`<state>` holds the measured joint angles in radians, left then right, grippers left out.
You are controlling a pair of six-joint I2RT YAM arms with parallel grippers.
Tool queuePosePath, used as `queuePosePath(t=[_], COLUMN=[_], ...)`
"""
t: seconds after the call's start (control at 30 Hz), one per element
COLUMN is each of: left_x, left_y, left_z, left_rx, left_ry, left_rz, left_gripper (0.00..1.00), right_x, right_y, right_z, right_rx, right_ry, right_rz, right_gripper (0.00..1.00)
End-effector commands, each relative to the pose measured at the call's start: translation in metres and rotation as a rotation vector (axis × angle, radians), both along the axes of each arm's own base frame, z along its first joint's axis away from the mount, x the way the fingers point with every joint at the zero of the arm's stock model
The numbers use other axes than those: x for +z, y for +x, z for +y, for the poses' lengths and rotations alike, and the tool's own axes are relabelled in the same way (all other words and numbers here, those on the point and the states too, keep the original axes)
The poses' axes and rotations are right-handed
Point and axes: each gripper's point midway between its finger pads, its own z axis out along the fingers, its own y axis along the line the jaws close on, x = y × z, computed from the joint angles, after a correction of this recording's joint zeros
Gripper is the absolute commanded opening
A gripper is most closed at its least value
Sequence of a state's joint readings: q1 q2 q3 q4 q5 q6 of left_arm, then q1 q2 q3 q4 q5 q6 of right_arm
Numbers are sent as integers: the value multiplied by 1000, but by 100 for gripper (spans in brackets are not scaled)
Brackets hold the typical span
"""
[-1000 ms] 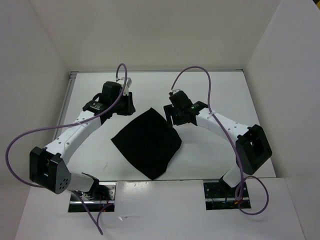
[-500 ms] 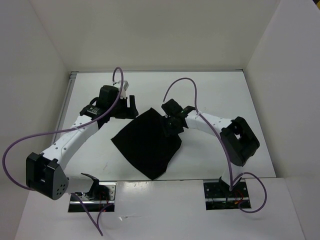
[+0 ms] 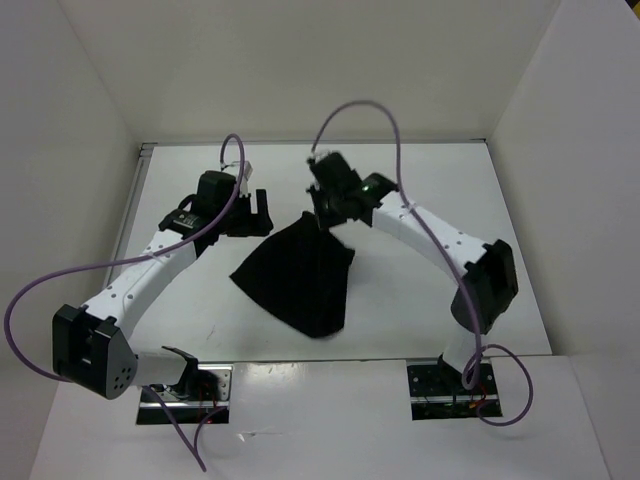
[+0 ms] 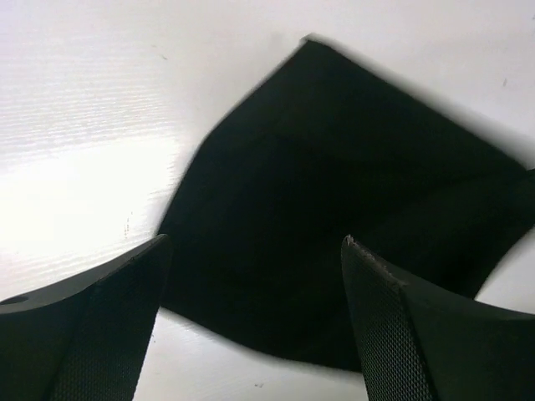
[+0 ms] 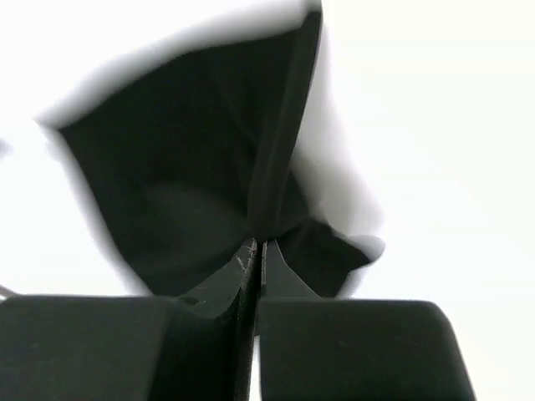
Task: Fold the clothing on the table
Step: Move the skirt to the center of the board
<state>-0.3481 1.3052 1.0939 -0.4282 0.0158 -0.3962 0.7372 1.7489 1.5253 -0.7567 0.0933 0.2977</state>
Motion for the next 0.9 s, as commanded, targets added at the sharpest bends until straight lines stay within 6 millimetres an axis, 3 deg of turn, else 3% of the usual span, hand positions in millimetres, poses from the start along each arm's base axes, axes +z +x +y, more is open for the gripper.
queuePosePath(t=[0.0, 0.1, 0.27, 0.37, 0.47, 0.57, 0.6, 0.7, 0.73, 0.8, 0.87], left_x=[11, 12, 8, 4, 3, -1, 2, 2, 2, -2, -2], left_y=[10, 11, 9, 9, 8, 8, 8, 8, 8, 8, 8], left_z=[11, 11, 9, 14, 16, 22, 22, 24, 23, 27, 27], left_rx=[56, 56, 53, 70, 76, 94, 94, 102, 109, 118, 118], left_ry=[20, 17, 8, 17, 26, 35, 32, 39, 31, 34, 34], left_rz=[-30, -38, -24, -17, -10, -4, -12, -15, -12, -3, -3], left_gripper=[89, 89, 89, 89, 89, 89, 89, 89, 89, 89, 89], right_x=[216, 255, 231, 226, 235, 263, 276, 300, 305, 298, 274], right_y=[19, 18, 25, 23, 14, -1, -7, 1, 10, 21, 45], right_z=[-12, -16, -10, -7, 6, 18, 17, -2, -18, -28, -46], right_rx=[-60, -68, -91, -72, 24, 94, 89, -34, -131, -211, -331], right_ry=[244, 298, 269, 275, 319, 404, 432, 449, 416, 365, 285], right_rz=[-454, -528, -480, -463, -457, -503, -529, -599, -640, -654, -635], right_gripper=[0, 0, 0, 0, 0, 0, 0, 0, 0, 0, 0])
